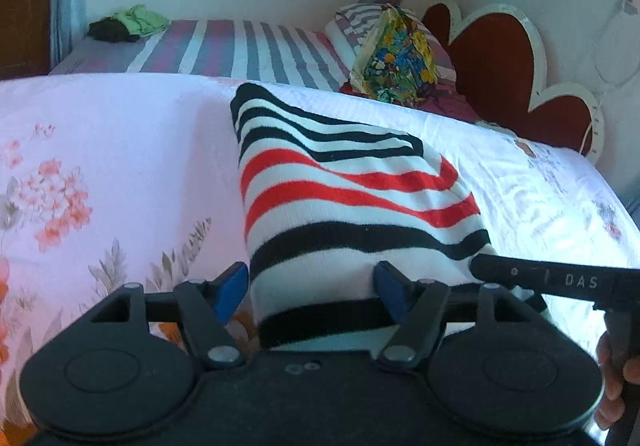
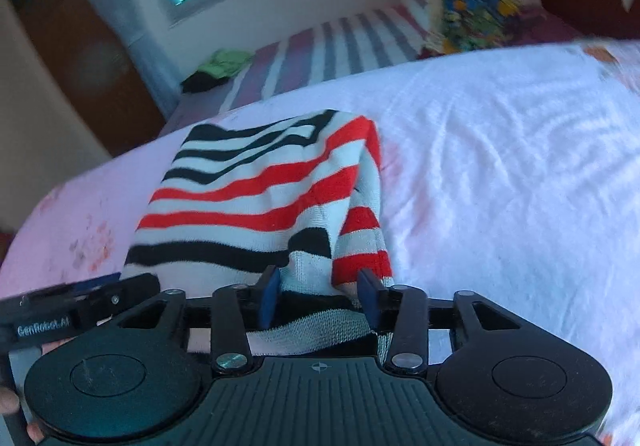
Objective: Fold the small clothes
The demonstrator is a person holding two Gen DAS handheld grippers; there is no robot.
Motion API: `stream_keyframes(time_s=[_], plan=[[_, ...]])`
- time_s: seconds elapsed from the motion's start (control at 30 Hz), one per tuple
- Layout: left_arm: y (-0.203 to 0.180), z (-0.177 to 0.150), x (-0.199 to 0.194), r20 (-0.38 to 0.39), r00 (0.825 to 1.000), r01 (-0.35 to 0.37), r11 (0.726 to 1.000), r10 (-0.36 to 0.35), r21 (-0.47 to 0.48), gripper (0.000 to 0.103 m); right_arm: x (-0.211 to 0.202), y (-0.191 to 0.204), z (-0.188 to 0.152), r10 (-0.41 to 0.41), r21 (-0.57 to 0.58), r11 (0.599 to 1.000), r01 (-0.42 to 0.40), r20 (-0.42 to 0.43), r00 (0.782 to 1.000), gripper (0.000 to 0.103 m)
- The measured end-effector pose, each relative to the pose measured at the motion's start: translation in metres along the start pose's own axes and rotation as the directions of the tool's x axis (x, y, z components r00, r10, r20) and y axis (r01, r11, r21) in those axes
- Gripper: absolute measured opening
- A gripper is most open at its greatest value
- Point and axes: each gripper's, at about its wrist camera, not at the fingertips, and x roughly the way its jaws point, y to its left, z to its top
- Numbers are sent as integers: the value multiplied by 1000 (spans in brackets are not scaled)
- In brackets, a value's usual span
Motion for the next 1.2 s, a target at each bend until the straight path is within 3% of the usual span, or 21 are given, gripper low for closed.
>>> stream_keyframes(time_s=[0.07, 0.17, 0.2, 0.23, 0.27, 0.3, 0.4, 0.57, 0.7, 0.83, 0.9, 1.03, 1.1, 1.2], plan=[[0, 0, -2, 1, 1000, -6, 1000, 6, -12, 71, -6, -3, 2, -5, -2, 1000, 5, 13, 1000, 14], [-1, 5, -2, 2, 1000, -17, 1000, 17, -19, 75, -7, -7, 13, 47, -2, 999, -47, -5, 999, 14], [0, 6, -1, 2, 1000, -14, 1000, 14, -25, 75, -7, -7, 16, 47, -22, 999, -47, -9, 999, 24], [1, 7, 1, -1, 1000, -2, 999, 2, -39, 77, -5, -6, 18, 16, -34, 999, -16, -1, 1000, 41], [2, 8, 3, -7, 1000, 4, 999, -4, -51, 78, -4, -6, 20, -5, -36, 999, 5, 12, 1000, 95], [2, 8, 5, -7, 1000, 7, 998, -8, -63, 79, -3, -7, 20, -5, -36, 999, 7, 46, 999, 101], [1, 10, 8, 0, 1000, 21, 996, -21, -83, 80, 13, -13, 24, 66, -3, 998, -66, 17, 998, 101], [2, 17, 18, -4, 1000, 25, 995, -26, -95, 83, 40, -20, 26, 26, 17, 1000, -26, -17, 1000, 101], [8, 21, 28, -12, 998, 52, 992, -54, -111, 82, 63, -28, 21, 56, 37, 998, -53, -72, 996, 101], [11, 19, 33, -4, 997, 72, 988, -73, -134, 81, 68, -31, 19, 71, 44, 997, -69, -52, 996, 100], [10, 18, 33, 1, 997, 74, 989, -74, -129, 81, 69, -29, 20, 93, 40, 995, -91, -46, 995, 77], [9, 17, 30, 14, 997, 77, 986, -76, -148, 74, 68, -28, 22, 123, 58, 991, -120, -53, 991, 65], [7, 18, 26, 21, 997, 77, 986, -75, -150, 67, 64, -31, 22, 146, 79, 987, -142, -48, 988, 46], [10, 19, 22, 33, 996, 91, 980, -86, -176, 57, 59, -34, 23, 154, 89, 985, -150, -37, 987, 43]])
